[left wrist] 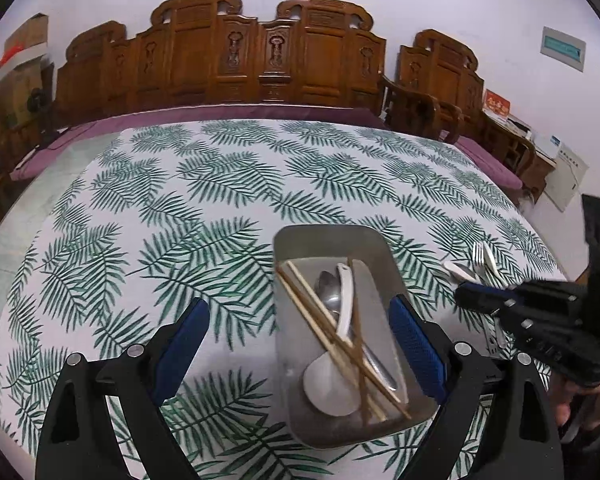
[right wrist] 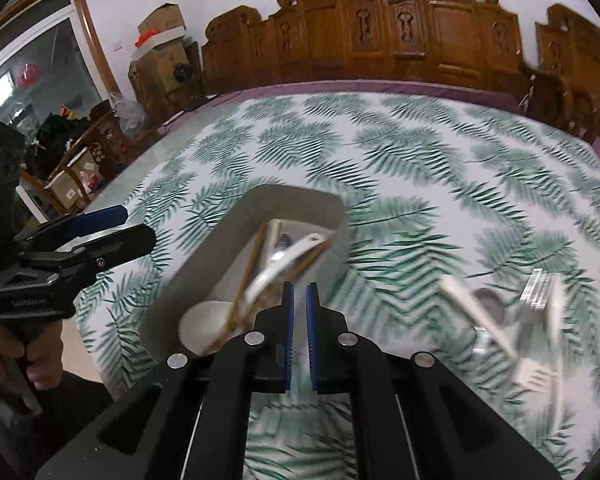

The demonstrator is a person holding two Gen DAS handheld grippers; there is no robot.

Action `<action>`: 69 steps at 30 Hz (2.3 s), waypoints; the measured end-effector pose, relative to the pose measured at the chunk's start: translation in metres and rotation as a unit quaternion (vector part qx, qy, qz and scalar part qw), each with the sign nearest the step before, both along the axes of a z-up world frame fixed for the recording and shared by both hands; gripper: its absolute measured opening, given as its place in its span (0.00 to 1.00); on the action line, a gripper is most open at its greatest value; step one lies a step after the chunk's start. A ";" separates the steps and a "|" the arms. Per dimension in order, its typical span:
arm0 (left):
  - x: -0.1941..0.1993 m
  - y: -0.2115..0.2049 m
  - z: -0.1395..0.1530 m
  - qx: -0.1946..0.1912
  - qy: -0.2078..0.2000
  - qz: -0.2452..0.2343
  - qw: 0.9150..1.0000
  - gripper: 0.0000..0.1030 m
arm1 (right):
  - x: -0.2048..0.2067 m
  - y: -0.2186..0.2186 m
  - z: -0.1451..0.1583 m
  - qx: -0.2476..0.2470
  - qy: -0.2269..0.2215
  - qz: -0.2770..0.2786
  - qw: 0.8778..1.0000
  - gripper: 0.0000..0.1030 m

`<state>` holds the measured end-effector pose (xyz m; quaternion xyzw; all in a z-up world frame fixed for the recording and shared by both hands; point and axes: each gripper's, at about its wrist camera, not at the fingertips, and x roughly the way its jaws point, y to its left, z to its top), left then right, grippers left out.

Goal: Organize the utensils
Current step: 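Lower the held chopstick into the grey tray and open the right tool, then grasp a white plastic spoon by its handle with the right tool, then grasp a metal fork with the left tool while the right tool holds the white spoon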

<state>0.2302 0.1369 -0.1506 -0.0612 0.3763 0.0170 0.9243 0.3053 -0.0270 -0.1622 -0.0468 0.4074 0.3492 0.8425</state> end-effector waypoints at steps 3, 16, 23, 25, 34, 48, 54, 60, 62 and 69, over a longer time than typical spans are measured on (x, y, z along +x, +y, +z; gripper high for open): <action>0.002 -0.010 0.000 0.005 0.001 -0.010 1.000 0.85 | 0.000 -0.026 0.006 -0.018 -0.021 -0.012 1.000 0.08; 0.015 -0.068 -0.001 -0.013 -0.006 -0.067 0.998 0.81 | 0.035 -0.130 -0.006 -0.073 -0.040 -0.100 0.992 0.19; 0.015 -0.102 -0.006 -0.027 0.003 -0.103 0.994 0.69 | 0.057 -0.158 -0.042 -0.094 -0.012 -0.130 0.987 0.19; 0.015 -0.109 -0.008 -0.030 0.005 -0.109 0.994 0.66 | 0.061 -0.162 -0.053 -0.100 -0.002 -0.136 0.986 0.19; 0.018 -0.136 -0.019 -0.019 0.020 -0.122 0.992 0.60 | 0.085 -0.162 -0.076 -0.104 0.021 -0.131 0.986 0.19; 0.031 -0.174 -0.032 0.013 0.050 -0.135 0.989 0.50 | 0.087 -0.174 -0.077 -0.117 0.019 -0.128 0.985 0.07; 0.052 -0.193 -0.038 0.004 0.061 -0.140 0.988 0.50 | 0.091 -0.202 -0.072 -0.086 0.028 -0.158 0.983 0.07; 0.073 -0.222 -0.049 -0.002 0.074 -0.157 0.985 0.39 | 0.092 -0.216 -0.071 -0.069 0.032 -0.171 0.982 0.07; 0.080 -0.231 -0.054 -0.006 0.080 -0.164 0.983 0.32 | 0.092 -0.218 -0.072 -0.065 0.035 -0.171 0.982 0.07; 0.102 -0.256 -0.077 0.013 0.117 -0.172 0.978 0.27 | 0.093 -0.220 -0.072 -0.055 0.038 -0.172 0.983 0.08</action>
